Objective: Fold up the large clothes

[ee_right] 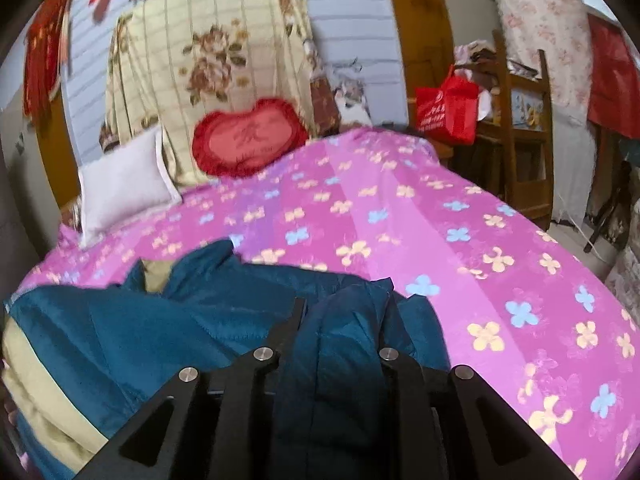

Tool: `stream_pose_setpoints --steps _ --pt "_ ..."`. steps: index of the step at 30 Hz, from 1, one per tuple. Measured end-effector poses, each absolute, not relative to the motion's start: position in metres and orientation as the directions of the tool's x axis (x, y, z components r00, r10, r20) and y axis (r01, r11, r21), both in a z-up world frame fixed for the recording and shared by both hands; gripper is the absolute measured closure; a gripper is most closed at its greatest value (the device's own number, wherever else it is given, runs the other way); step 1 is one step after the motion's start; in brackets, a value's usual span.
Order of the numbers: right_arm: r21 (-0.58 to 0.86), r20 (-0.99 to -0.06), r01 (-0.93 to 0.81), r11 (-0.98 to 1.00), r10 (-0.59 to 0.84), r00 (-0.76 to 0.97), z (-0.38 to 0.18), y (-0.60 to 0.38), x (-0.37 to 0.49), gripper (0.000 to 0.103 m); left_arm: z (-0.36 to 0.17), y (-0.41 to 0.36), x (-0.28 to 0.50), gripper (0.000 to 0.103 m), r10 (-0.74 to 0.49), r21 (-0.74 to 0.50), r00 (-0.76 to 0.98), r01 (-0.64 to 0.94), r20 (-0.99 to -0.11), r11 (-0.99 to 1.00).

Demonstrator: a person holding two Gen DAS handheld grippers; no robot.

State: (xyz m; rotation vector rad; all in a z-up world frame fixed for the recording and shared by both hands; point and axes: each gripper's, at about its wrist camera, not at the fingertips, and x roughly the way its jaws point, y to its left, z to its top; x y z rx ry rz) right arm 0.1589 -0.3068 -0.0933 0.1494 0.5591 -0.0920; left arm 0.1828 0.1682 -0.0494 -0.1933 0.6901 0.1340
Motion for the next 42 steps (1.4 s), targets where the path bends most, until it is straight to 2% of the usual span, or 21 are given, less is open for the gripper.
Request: stream_pose_setpoints --steps 1,4,8,9,11,12,13,14,15,16,17,20,23,27,29,30,31,33,38,42 --pt "0.114 -0.557 0.125 0.986 -0.041 0.83 -0.1 -0.306 0.166 0.082 -0.052 0.167 0.184 0.085 0.061 -0.13 0.76 -0.189 -0.647 0.973" --pt "0.132 -0.592 0.115 0.985 -0.015 0.806 -0.111 -0.308 0.176 0.08 -0.054 0.166 0.188 0.084 0.057 -0.127 0.748 -0.187 -0.661 0.974" --pt "0.187 -0.602 0.111 0.976 0.024 0.798 -0.112 -0.317 0.174 0.078 -0.055 0.173 0.191 0.083 0.008 -0.182 0.73 -0.181 -0.683 0.967" --pt "0.213 -0.601 0.109 0.971 0.042 0.798 -0.11 -0.32 0.172 0.077 -0.054 0.177 0.193 0.08 -0.028 -0.214 0.72 -0.169 -0.694 0.962" --pt "0.356 -0.57 0.111 0.928 0.122 0.812 -0.103 -0.335 0.158 0.074 -0.048 0.185 0.196 0.073 -0.097 -0.281 0.692 -0.158 -0.715 0.947" --pt "0.441 -0.539 0.104 0.891 0.17 0.825 -0.099 -0.343 0.149 0.07 -0.04 0.191 0.196 0.064 -0.152 -0.341 0.682 -0.151 -0.716 0.928" --pt "0.493 -0.514 0.095 0.865 0.201 0.834 -0.097 -0.348 0.143 0.063 -0.033 0.195 0.194 0.053 -0.189 -0.383 0.683 -0.144 -0.706 0.913" --pt "0.542 -0.483 0.078 0.837 0.234 0.844 -0.093 -0.352 0.134 0.057 -0.023 0.199 0.19 0.047 -0.238 -0.435 0.692 -0.122 -0.681 0.892" --pt "0.567 -0.456 0.061 0.821 0.251 0.854 -0.09 -0.354 0.125 0.037 -0.012 0.202 0.183 0.033 -0.295 -0.489 0.709 -0.08 -0.641 0.869" --pt "0.574 -0.431 0.056 0.817 0.244 0.869 -0.087 -0.355 0.113 0.02 -0.003 0.202 0.177 0.028 -0.322 -0.511 0.722 -0.05 -0.612 0.858" --pt "0.562 -0.425 0.062 0.825 0.224 0.877 -0.083 -0.353 0.106 0.017 0.006 0.202 0.169 0.027 -0.332 -0.517 0.736 -0.028 -0.59 0.855" --pt "0.497 -0.411 0.059 0.866 0.176 0.894 -0.071 -0.344 0.084 0.016 0.029 0.203 0.139 0.025 -0.351 -0.517 0.769 0.031 -0.535 0.856" --pt "0.382 -0.403 0.011 0.924 0.156 0.902 -0.062 -0.327 0.067 0.016 0.035 0.202 0.102 0.024 -0.272 -0.43 0.802 0.021 -0.531 0.903" --pt "0.246 -0.413 -0.171 0.954 0.262 0.872 -0.058 -0.294 0.056 0.018 0.011 0.201 0.056 0.024 -0.219 -0.374 0.801 -0.006 -0.557 0.928" --pt "0.196 -0.456 -0.218 0.956 0.286 0.843 -0.065 -0.28 0.057 0.025 -0.007 0.196 0.045 0.024 -0.214 -0.362 0.782 -0.015 -0.585 0.932" --pt "0.172 -0.492 -0.205 0.964 0.264 0.829 -0.071 -0.275 0.06 0.035 -0.015 0.194 0.046 0.024 -0.217 -0.359 0.77 -0.017 -0.6 0.933" --pt "0.167 -0.512 -0.193 0.967 0.252 0.821 -0.076 -0.275 0.064 0.043 -0.023 0.19 0.049 0.024 -0.213 -0.353 0.754 -0.028 -0.622 0.935" --pt "0.189 -0.558 -0.141 0.972 0.224 0.799 -0.089 -0.281 0.072 0.049 -0.031 0.183 0.06 0.025 -0.186 -0.332 0.728 -0.061 -0.66 0.941" --pt "0.208 -0.572 -0.079 0.975 0.187 0.798 -0.092 -0.29 0.095 0.051 -0.015 0.153 0.097 0.025 -0.158 -0.272 0.733 -0.039 -0.662 0.961" --pt "0.259 -0.571 -0.086 0.962 0.224 0.79 -0.079 -0.291 0.13 0.051 0.006 0.135 0.142 0.025 -0.118 -0.22 0.744 -0.04 -0.658 0.975"
